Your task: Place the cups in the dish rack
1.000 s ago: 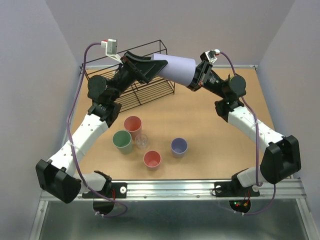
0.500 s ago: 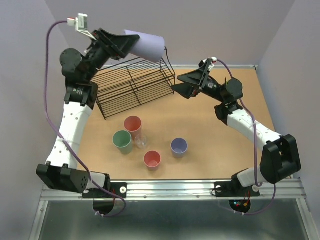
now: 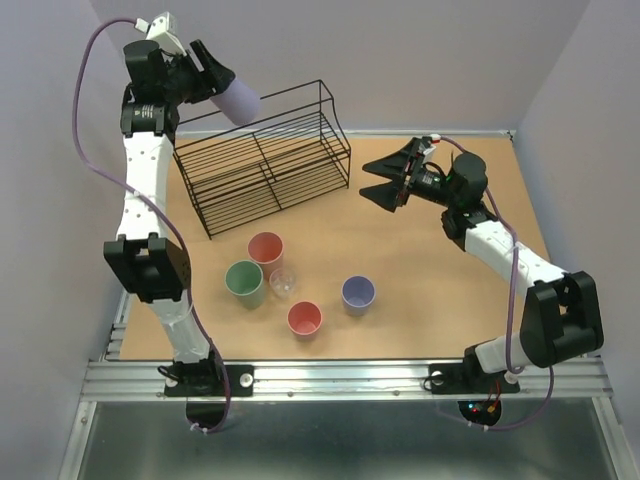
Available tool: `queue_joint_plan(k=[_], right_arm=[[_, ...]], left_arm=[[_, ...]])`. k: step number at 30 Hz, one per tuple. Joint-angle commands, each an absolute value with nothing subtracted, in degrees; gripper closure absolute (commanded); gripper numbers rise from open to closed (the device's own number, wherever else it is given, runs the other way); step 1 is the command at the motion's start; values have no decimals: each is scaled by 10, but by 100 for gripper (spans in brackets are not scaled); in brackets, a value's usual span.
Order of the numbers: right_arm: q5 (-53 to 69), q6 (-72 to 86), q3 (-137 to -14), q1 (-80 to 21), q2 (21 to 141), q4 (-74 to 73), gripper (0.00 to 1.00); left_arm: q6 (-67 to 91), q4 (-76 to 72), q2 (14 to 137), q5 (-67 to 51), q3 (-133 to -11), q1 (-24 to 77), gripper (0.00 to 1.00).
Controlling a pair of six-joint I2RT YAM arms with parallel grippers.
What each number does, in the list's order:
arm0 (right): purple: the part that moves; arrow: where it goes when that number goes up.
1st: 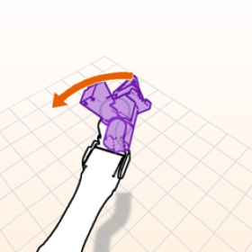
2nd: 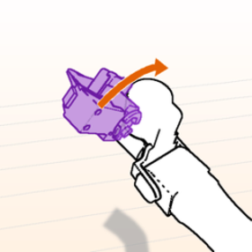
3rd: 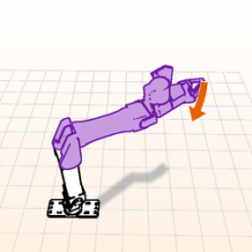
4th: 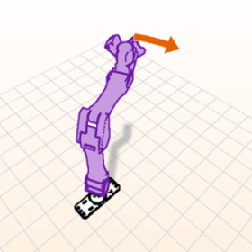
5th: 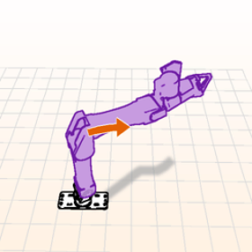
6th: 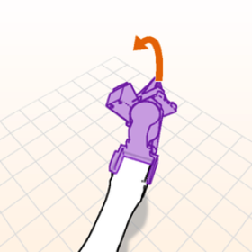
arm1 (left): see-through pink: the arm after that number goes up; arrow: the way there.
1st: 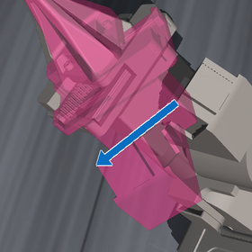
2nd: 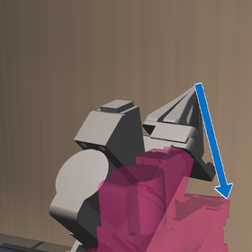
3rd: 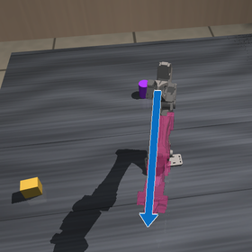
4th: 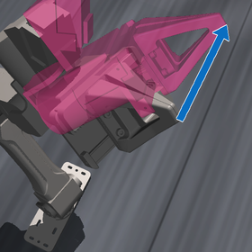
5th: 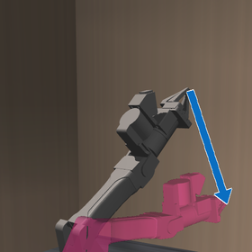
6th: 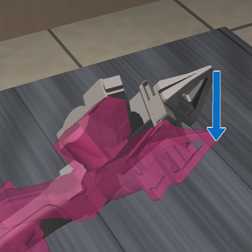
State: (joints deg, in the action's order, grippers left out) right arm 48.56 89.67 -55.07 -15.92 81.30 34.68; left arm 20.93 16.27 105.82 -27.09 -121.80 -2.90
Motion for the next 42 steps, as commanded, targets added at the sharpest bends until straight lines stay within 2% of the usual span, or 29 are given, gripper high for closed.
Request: queue_joint_plan(k=[1,7,17,24,29,33,37,42], right_arm=[[522,801,-616,-156,809,208,9],[547,788,-647,-143,836,186,9],[566,787,-654,-135,861,187,9],[568,788,-649,-133,867,187,9],[566,791,-643,-127,867,187,9],[566,790,-647,-127,867,187,9],[565,788,-650,-127,869,187,9],[563,783,-657,-126,870,187,9]], left_arm=[[136,222,1079,-233,-1294,-40,100],[112,262,1164,-207,-1384,-43,100],[99,274,1187,-204,-1397,-52,100],[192,251,1223,-325,-1427,-91,100],[241,209,1223,-368,-1435,-99,100],[245,193,1204,-397,-1425,-98,100],[251,104,1126,-405,-1375,-84,100],[214,93,1052,-412,-1316,-53,100]])
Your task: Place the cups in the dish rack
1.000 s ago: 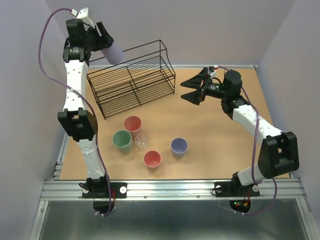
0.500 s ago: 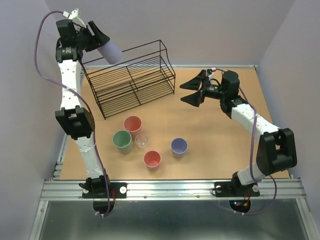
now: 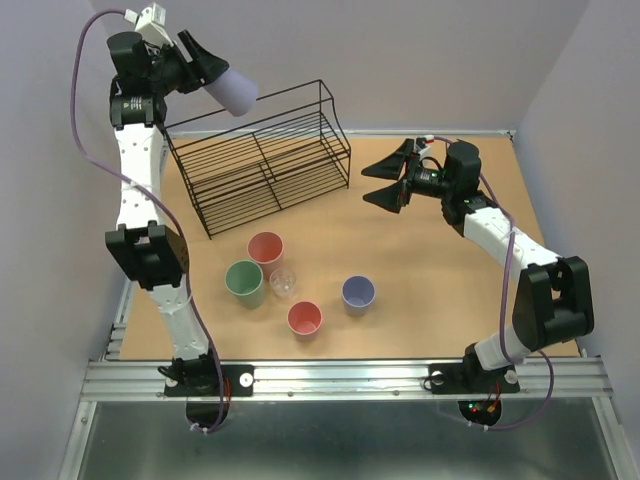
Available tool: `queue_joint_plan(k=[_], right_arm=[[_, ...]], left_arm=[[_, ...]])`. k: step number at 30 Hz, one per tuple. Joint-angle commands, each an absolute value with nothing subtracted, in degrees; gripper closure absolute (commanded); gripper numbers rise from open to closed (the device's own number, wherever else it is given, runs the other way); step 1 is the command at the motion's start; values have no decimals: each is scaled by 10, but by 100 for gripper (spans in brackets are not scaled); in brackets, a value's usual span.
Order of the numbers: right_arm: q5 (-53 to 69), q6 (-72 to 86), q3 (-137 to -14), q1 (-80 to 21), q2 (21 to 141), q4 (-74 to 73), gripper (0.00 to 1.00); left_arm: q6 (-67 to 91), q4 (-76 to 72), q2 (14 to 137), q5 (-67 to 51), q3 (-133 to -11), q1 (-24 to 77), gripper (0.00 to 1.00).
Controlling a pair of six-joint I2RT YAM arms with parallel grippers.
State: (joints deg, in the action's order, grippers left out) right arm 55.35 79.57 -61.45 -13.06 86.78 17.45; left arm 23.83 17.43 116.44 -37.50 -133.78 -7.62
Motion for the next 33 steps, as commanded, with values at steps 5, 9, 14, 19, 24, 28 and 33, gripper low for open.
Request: queue_joint_plan(k=[5,9,14,19,24,28,33], right_arm=[[563,778,-664,-125,867,186,7],[563,778,-663,-126,867,185,7],[563,774,-653,-130,861,184,7],[561,773,-645,-143,860,183,7],[562,771,-644,-150,860,183,7],[562,770,-645,-151,858,181,7],[563,768,-647,-155,860,182,7]], left_arm=[[113,166,949,-340,-1183,-2,100],[68,215,890,-186,-1071,59,100],[92,236,840,-54,-969,68,100],[90,199,817,-4,-905,67,100],[84,195,822,68,-882,66,100],[84,191,813,104,-861,59,100],[91,165,784,139,-825,47,100]])
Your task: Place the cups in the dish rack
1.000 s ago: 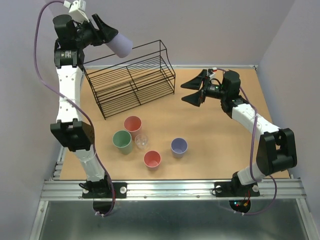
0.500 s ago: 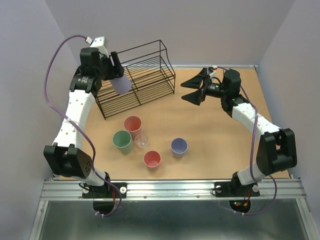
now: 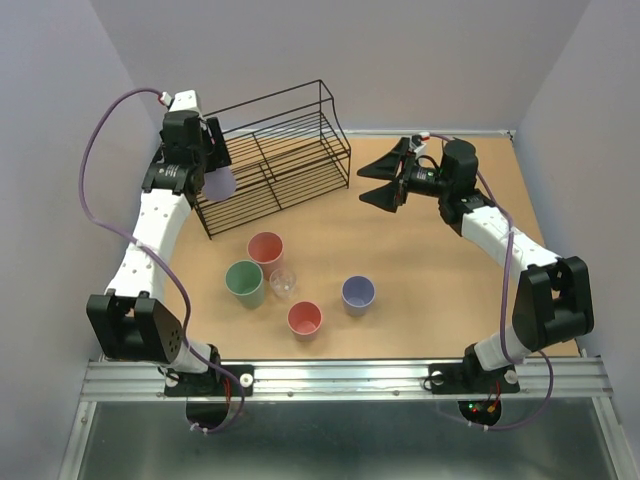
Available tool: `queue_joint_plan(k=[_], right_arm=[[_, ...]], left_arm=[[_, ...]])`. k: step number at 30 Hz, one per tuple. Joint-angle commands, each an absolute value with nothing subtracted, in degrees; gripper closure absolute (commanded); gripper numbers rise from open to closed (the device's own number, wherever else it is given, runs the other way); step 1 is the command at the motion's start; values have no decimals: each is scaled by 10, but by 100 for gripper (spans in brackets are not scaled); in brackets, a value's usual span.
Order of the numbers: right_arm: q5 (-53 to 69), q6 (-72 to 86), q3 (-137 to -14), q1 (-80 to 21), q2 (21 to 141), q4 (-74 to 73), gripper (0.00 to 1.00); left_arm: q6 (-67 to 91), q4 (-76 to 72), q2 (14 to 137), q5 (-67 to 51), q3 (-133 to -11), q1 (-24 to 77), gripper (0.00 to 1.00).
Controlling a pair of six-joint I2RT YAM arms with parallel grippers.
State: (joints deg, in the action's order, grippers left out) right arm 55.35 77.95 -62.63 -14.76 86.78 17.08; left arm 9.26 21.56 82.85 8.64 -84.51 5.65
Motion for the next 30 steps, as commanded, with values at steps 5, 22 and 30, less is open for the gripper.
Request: queue_joint_plan(k=[5,22,30], right_arm=[[563,766,-650,-159,865,182,7],[563,767,-644,-165,865,182,7],[564,767,-645,-165,867,182,7]], left_arm=[[100,107,755,170,-770,46,100],[112,11,744,226,-737,45,100],[123,-43,751,178,-692,45,100]])
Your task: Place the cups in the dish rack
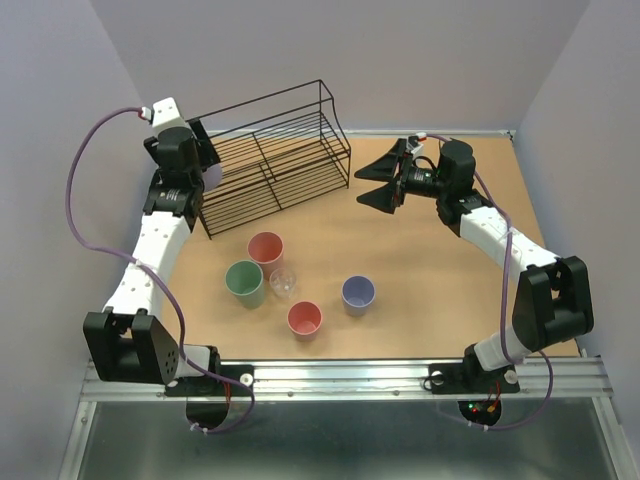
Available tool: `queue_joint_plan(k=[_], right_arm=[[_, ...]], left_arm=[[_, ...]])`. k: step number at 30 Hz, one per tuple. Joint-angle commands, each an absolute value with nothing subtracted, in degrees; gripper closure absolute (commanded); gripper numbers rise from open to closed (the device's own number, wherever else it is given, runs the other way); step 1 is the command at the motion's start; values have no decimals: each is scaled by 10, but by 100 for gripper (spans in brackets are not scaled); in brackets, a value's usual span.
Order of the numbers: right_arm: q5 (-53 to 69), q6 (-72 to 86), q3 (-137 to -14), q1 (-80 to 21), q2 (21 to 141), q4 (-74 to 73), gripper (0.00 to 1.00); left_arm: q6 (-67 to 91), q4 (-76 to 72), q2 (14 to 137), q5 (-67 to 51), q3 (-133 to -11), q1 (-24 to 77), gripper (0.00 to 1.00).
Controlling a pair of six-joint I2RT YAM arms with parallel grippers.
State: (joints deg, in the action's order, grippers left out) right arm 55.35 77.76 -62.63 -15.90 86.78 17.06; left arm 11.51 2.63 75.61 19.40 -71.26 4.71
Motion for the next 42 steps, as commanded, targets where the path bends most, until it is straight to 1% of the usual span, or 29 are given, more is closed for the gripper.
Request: queue_joint_plan(k=[1,5,10,21,25,28,31,34,37,38,40,41,42], right_arm=[[564,767,-645,-164,867,181,7],[565,769,-645,-165,868,181,7],[567,767,-646,-165,867,182,7],[567,767,-649,-165,871,182,7],[567,768,-648,-165,870,182,7],[568,769,-648,-165,871,182,7],[567,770,-646,-165,872,182,7],[567,770,-645,-165,871,182,7],[568,771,-643,-165,870,182,7],[567,772,-642,-165,870,182,7],[567,771,-642,-165,871,182,7],[567,771,-642,-165,871,182,6],[568,772,-643,-164,871,181,7]], left_arm=[[121,-58,751,164,-686,45,100],[117,-60,765,164,-693,45,100],[110,-44,772,207,-695,44,100],[95,-23,781,214,-676,43,100],[95,-1,794,200,-689,41,100],[99,47,805,213,-705,41,100],[94,55,812,193,-716,36,97],[92,104,831,180,-757,31,91],[93,150,849,171,-791,27,75],[94,164,851,170,-794,26,65],[95,174,853,155,-805,21,54],[98,184,853,153,-808,19,44],[98,187,853,150,-810,18,40]])
